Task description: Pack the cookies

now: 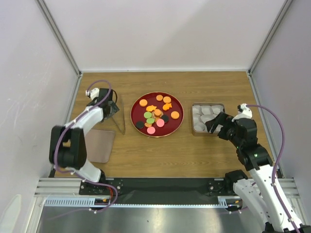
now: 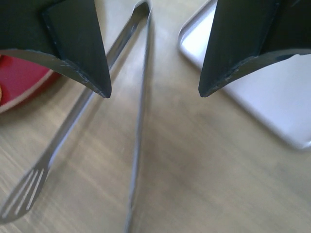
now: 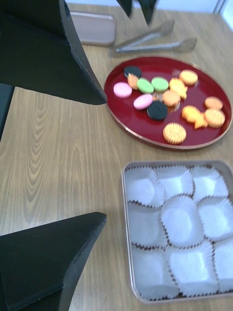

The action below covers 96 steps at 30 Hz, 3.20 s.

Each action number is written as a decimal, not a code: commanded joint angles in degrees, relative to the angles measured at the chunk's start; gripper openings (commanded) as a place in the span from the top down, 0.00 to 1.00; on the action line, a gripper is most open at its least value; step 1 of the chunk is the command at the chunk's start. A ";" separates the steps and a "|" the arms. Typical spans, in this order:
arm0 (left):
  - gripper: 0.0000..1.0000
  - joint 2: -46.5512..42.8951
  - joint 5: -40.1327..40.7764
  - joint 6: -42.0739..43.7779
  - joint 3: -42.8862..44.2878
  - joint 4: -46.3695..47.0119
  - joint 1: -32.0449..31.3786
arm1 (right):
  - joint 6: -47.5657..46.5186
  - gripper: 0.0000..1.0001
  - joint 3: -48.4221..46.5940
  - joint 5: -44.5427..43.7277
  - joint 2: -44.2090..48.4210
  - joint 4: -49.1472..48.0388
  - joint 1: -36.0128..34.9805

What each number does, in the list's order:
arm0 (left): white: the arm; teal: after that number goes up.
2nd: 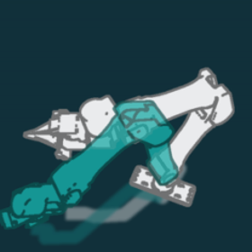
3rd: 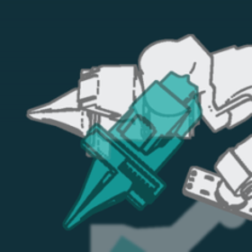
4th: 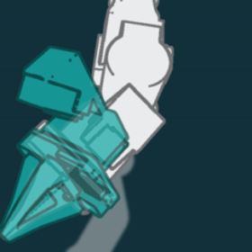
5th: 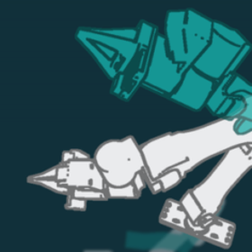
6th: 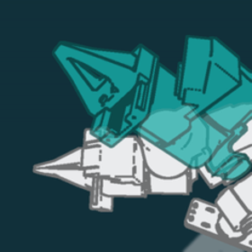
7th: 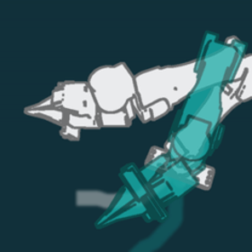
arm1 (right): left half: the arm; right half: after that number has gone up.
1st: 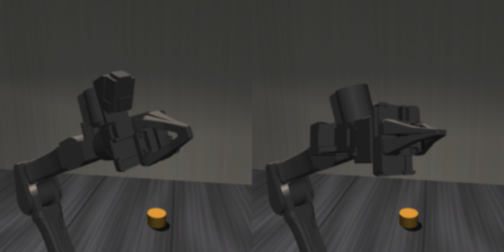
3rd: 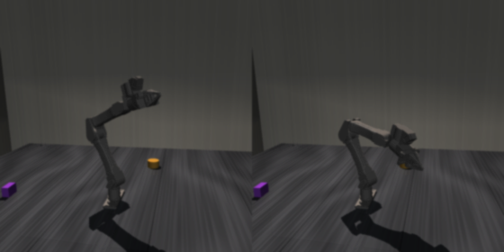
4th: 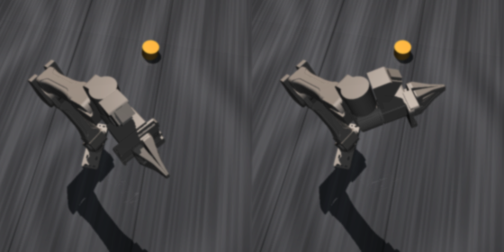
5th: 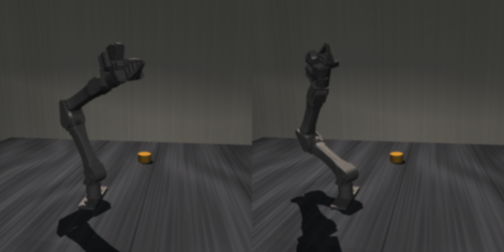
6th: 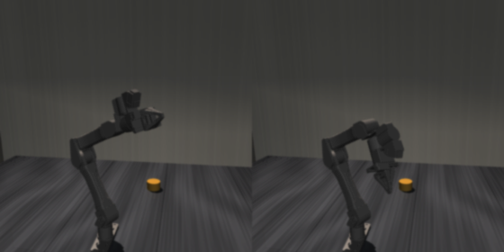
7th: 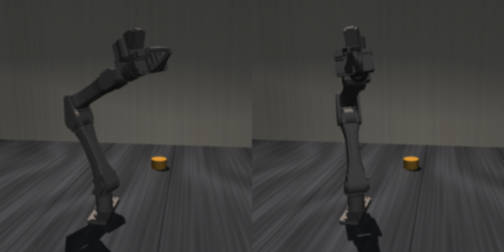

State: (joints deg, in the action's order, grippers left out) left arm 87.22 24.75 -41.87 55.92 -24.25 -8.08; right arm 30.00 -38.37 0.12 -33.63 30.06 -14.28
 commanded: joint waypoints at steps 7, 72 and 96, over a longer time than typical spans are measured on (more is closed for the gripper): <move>0.33 15.16 -4.19 5.48 10.70 2.01 2.89 | -0.11 0.01 -1.18 4.80 4.97 3.60 -0.31; 1.00 -22.10 -54.55 -39.77 -18.83 84.26 -15.65 | 7.72 0.00 -5.57 16.96 -13.39 -43.60 -30.43; 0.99 -14.89 -51.74 -44.27 -16.55 94.22 -19.17 | 7.71 0.00 -8.21 12.01 -20.16 -54.67 -36.69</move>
State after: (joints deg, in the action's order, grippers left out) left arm 72.42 -28.45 -86.04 37.39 65.63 -25.96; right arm 38.96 -44.05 13.32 -54.02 -21.85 -50.57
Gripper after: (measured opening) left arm 0.025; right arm 0.995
